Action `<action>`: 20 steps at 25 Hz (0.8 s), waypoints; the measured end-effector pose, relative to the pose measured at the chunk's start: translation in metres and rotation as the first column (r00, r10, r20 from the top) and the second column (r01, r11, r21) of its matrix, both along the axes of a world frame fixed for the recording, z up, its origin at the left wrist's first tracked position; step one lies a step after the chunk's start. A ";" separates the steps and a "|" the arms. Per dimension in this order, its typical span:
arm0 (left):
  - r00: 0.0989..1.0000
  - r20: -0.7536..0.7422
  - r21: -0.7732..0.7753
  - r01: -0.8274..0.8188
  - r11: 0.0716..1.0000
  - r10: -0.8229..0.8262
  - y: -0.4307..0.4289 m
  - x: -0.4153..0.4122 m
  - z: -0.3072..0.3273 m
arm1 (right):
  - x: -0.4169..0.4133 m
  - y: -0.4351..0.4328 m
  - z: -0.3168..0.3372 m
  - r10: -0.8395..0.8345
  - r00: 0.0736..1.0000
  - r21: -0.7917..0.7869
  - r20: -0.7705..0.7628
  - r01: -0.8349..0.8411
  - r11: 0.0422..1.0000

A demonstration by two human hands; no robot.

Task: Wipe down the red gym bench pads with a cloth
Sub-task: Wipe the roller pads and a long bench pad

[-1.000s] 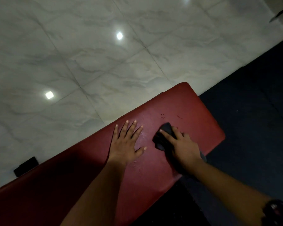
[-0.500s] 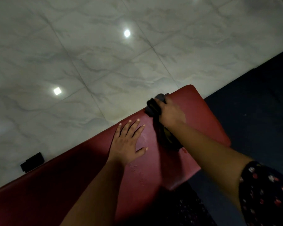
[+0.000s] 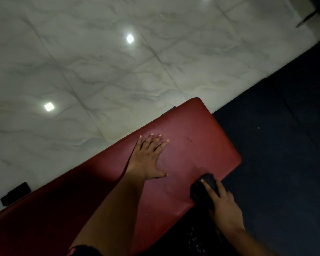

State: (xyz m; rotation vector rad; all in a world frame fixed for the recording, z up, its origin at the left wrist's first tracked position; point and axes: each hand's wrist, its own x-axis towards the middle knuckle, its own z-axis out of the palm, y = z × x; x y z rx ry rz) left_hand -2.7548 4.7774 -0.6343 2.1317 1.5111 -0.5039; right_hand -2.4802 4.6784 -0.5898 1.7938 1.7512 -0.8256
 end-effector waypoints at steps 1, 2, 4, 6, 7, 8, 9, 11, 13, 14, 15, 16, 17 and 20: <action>0.999 -0.036 -0.025 -0.006 1.000 0.005 0.001 0.002 0.000 | 0.000 0.004 -0.001 -0.046 0.999 0.000 -0.001 0.046 0.999; 0.998 -0.063 -0.044 -0.010 0.999 0.007 0.002 0.004 0.000 | -0.003 0.009 -0.003 -0.095 0.995 0.010 -0.010 0.095 0.995; 0.996 -0.080 -0.059 -0.037 0.998 0.032 0.002 0.009 0.001 | -0.012 0.026 -0.008 -0.143 0.990 0.036 -0.016 0.144 0.989; 0.993 -0.107 -0.056 -0.053 0.997 0.047 0.002 0.015 0.004 | -0.023 0.056 -0.012 -0.106 0.994 0.060 -0.017 0.107 0.992; 0.992 -0.114 -0.048 -0.063 0.997 0.057 0.002 0.017 0.004 | -0.029 0.075 -0.015 -0.065 0.997 0.079 -0.038 0.068 0.995; 0.991 -0.114 -0.034 -0.074 0.997 0.070 0.001 0.018 0.005 | -0.036 0.096 -0.017 -0.014 0.998 0.100 -0.068 0.021 0.995; 0.991 -0.106 -0.022 -0.084 0.996 0.081 0.001 0.019 0.005 | -0.044 0.118 -0.018 0.048 0.995 0.126 -0.087 -0.037 0.991; 0.993 -0.098 -0.033 -0.073 0.997 0.070 0.002 0.019 0.006 | -0.066 0.160 -0.023 0.176 0.980 0.206 -0.094 -0.154 0.966; 0.993 -0.092 -0.055 -0.085 0.995 0.080 0.000 0.020 0.005 | -0.098 0.198 -0.029 0.299 0.948 0.260 -0.111 -0.263 0.929; 0.992 -0.088 -0.062 -0.093 0.994 0.088 -0.001 0.020 0.004 | -0.114 0.216 -0.033 0.339 0.934 0.269 -0.109 -0.301 0.915; 0.993 -0.077 -0.063 -0.095 0.993 0.090 0.000 0.020 0.004 | -0.127 0.232 -0.036 0.350 0.931 0.266 -0.102 -0.313 0.912; 0.994 -0.062 -0.058 -0.090 0.994 0.086 0.000 0.019 0.004 | -0.135 0.243 -0.040 0.326 0.940 0.248 -0.097 -0.294 0.923; 0.996 -0.046 -0.050 -0.084 0.995 0.082 0.000 0.018 0.003 | -0.137 0.251 -0.044 0.269 0.957 0.224 -0.106 -0.240 0.945; 0.999 -0.025 -0.033 -0.041 0.999 0.040 -0.003 0.007 0.001 | -0.107 0.237 -0.044 0.042 0.989 0.187 -0.145 -0.015 0.982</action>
